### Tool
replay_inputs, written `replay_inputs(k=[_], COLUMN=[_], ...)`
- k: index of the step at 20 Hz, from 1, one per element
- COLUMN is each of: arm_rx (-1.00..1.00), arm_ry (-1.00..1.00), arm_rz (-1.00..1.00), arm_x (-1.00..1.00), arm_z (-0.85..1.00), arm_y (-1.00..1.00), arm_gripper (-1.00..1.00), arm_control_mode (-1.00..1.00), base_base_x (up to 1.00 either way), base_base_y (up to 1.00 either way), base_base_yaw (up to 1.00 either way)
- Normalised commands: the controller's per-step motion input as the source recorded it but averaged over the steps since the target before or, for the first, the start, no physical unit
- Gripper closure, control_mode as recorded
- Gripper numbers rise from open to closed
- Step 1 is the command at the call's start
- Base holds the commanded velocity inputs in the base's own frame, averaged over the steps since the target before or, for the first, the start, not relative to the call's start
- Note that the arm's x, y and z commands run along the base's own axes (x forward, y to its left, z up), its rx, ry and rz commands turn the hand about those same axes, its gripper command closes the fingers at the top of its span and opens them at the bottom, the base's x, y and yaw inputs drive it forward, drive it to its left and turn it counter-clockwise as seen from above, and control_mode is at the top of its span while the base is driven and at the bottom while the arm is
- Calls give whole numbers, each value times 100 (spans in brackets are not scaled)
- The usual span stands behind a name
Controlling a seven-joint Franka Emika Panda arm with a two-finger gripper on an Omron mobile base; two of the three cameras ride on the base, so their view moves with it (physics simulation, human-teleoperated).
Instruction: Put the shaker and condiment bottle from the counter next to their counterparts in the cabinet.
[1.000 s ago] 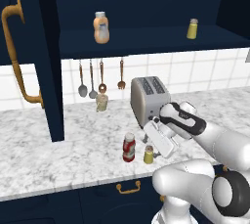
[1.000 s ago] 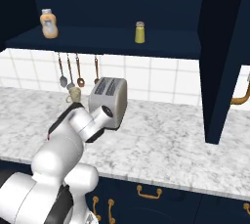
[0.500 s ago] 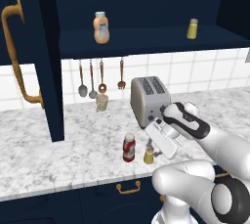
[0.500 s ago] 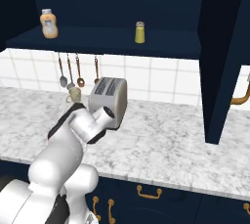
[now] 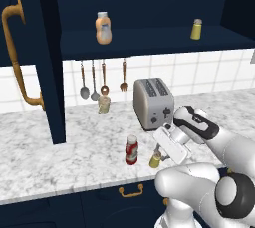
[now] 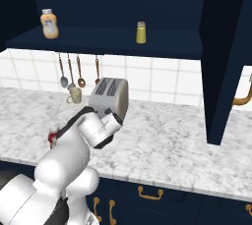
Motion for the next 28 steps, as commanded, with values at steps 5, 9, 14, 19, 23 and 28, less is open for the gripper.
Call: replay_inputs(k=[5,9,14,19,23,28], arm_rx=[0,-1,0,1,11,16], arm_ry=[-20,-17,-7,-1,0,0], arm_rz=[-8,-15,-17,-17,-17,-22], arm_x=[-23,0,0,-4,-9,-5], arm_z=[16,49,52,51,53,47], arm_y=[0,0,0,0,0,-6], arm_gripper=[100,100,100,100,100,100], arm_control_mode=[-100,-100,-100,-100,-100,-100], base_base_x=[0,0,0,0,0,0], base_base_y=[0,0,0,0,0,0], base_base_yaw=[0,0,0,0,0,0])
